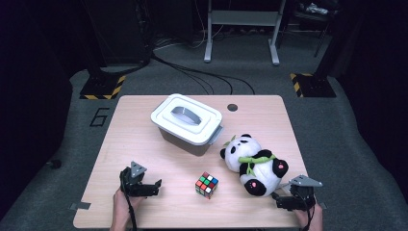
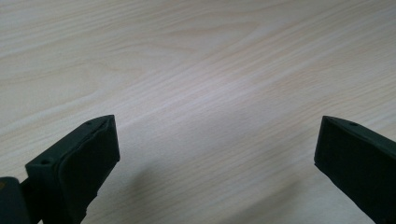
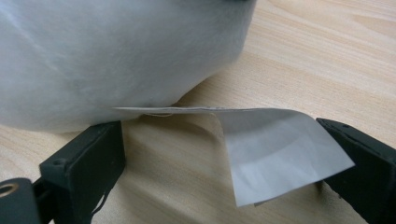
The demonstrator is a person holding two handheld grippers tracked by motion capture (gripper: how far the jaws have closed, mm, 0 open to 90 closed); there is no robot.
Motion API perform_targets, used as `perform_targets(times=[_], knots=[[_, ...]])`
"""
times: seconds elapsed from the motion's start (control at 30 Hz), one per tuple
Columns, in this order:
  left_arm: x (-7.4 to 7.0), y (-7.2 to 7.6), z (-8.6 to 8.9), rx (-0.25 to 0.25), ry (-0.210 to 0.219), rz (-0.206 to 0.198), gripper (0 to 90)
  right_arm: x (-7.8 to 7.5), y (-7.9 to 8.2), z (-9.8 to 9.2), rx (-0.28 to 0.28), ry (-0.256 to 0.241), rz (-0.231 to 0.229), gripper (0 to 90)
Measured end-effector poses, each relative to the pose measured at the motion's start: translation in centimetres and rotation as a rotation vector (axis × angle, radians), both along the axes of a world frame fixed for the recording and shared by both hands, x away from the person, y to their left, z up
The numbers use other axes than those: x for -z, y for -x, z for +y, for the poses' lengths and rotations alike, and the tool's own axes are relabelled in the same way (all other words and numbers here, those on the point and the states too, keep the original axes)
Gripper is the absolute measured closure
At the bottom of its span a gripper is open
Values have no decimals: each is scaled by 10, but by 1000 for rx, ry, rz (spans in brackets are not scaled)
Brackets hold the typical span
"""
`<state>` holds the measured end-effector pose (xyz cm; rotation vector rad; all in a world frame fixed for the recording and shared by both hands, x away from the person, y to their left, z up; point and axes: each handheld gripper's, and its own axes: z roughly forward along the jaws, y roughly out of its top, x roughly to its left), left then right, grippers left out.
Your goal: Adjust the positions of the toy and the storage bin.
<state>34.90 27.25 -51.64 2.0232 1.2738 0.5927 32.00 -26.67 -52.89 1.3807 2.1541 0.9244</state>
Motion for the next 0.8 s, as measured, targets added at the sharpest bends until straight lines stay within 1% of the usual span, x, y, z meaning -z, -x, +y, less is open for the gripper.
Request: perform_targets(times=[0.03,0.07,0.1,0.13,0.17,0.23,0.33,0.37,0.43,0.5,0.53,0.57,0.67,0.7,0.8], knots=[[-2,1,-1,16,0,7,1,0,0,0,2,0,0,32],[-4,2,-3,19,0,-2,1,0,0,0,2,-1,-1,32],[-8,4,-7,34,12,-7,1,0,0,0,2,-1,-1,32],[-8,4,-7,34,12,-7,1,0,0,0,2,-1,-1,32],[-10,5,-9,40,24,-7,1,0,0,0,2,-1,-1,32],[-13,8,-14,55,21,-14,1,0,0,0,3,-3,-2,32],[-15,11,-21,85,38,-5,1,0,-1,-1,2,-3,-2,32],[-15,13,-24,92,37,-12,1,0,-1,0,2,-3,-3,32],[-16,14,-29,109,44,-13,1,0,-1,0,2,-3,-3,32],[-17,13,-32,122,71,-8,1,0,-1,0,3,-3,-3,33],[-17,12,-35,127,95,-1,1,0,-1,0,3,-2,-3,34],[-17,12,-35,127,95,-1,1,0,-1,0,3,-2,-3,34],[-15,12,-44,146,101,0,1,0,-1,-1,4,-3,-3,35],[-14,13,-50,174,96,7,2,0,-1,-1,6,-4,-3,37],[-15,16,-57,196,87,6,2,0,-1,-1,7,-4,-3,37]])
